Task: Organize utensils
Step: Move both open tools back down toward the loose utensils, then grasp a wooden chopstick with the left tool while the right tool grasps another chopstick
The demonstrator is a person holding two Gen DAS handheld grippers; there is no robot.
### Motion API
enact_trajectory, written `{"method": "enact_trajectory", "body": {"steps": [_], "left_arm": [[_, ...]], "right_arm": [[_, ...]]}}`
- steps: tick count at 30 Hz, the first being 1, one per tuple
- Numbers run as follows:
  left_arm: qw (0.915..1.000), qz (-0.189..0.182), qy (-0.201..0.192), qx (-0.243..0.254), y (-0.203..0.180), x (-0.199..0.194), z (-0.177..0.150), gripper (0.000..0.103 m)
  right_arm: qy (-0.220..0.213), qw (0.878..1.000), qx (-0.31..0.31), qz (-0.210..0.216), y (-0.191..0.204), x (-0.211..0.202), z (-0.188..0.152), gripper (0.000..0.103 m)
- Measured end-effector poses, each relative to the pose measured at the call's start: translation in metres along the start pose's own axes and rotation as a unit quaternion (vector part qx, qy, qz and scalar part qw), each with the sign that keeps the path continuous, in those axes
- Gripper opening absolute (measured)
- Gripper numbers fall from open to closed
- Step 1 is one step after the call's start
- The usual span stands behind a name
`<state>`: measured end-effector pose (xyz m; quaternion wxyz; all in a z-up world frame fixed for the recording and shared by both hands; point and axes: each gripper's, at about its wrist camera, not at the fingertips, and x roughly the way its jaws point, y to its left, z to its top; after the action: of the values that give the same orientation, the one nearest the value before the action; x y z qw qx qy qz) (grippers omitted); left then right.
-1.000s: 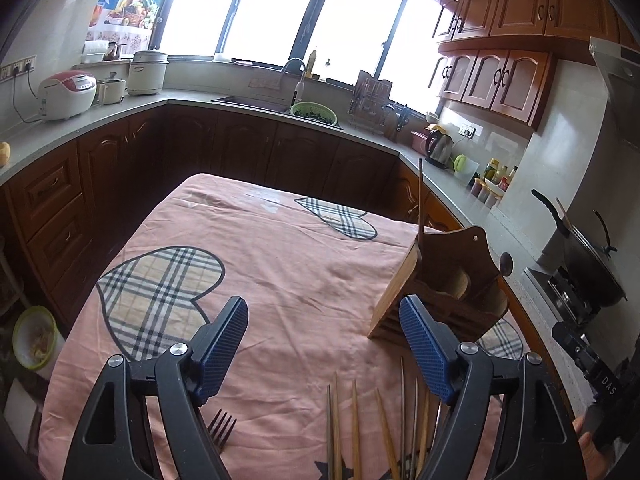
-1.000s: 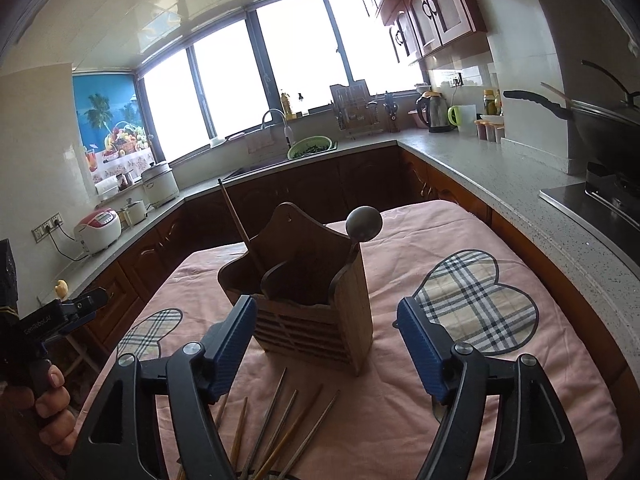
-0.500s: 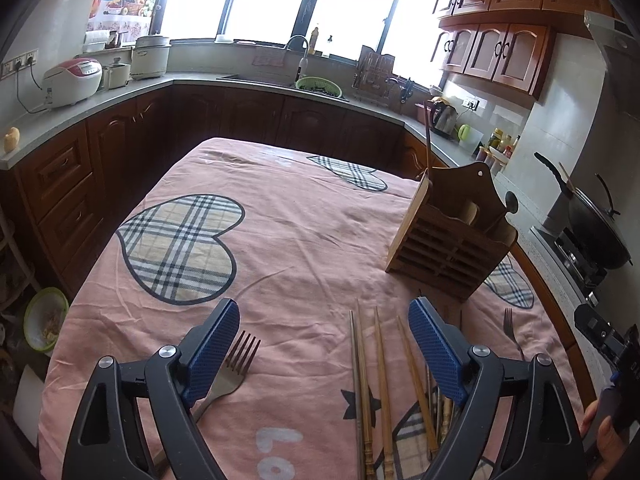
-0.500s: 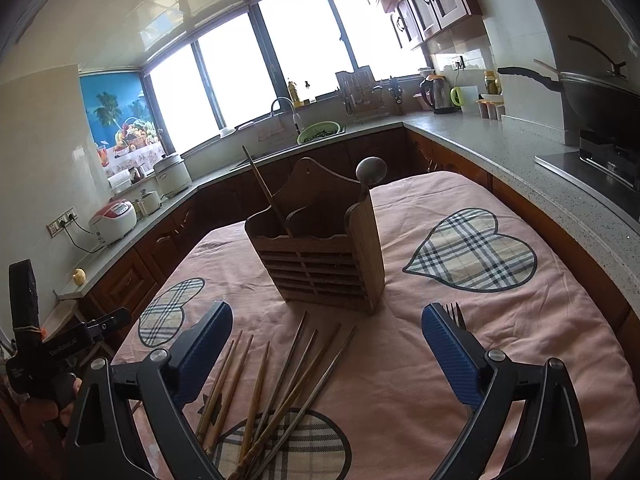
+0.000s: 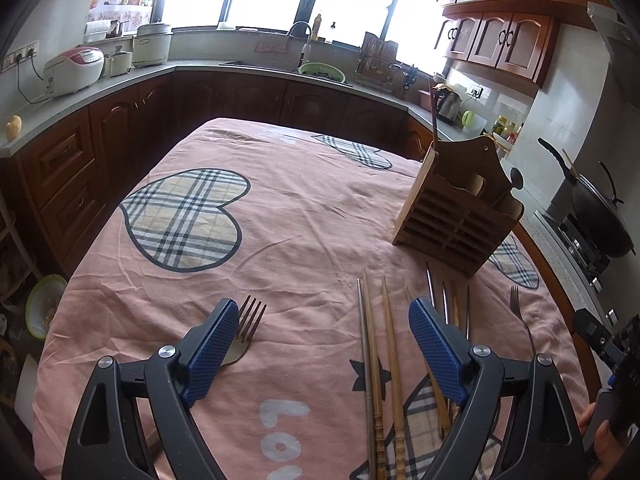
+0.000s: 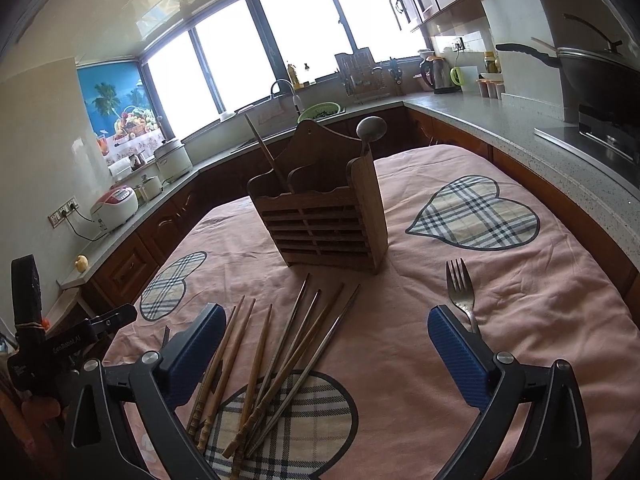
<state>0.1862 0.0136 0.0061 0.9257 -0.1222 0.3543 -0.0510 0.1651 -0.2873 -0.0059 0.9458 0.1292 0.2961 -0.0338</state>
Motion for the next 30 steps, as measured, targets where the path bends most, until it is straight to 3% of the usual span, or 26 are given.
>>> {"method": "enact_trajectory", "body": {"steps": [19,21,24,26,30], "left_arm": [[0.9979,0.011,0.051,0.040,-0.020,0.050,0.015,0.085],[0.9971,0.007,0.056,0.052,-0.027,0.059,0.018,0.079],[0.9951,-0.015,0.076,0.062,-0.037,0.076,0.024,0.061],[0.9935,-0.026,0.087,0.070,-0.043,0.088,0.027,0.059],[0.9894,-0.033,0.109,0.091,-0.054,0.113,0.031,0.050]], "right_arm": [[0.030,1.000,-0.001,-0.003,-0.003,0.030,0.001,0.101],[0.034,0.999,0.002,-0.002,-0.004,0.037,0.003,0.100],[0.045,0.999,0.006,0.000,-0.006,0.048,0.007,0.087],[0.056,0.998,0.010,0.000,-0.009,0.058,0.009,0.073],[0.082,0.996,0.020,-0.005,-0.016,0.081,0.013,0.055]]}}
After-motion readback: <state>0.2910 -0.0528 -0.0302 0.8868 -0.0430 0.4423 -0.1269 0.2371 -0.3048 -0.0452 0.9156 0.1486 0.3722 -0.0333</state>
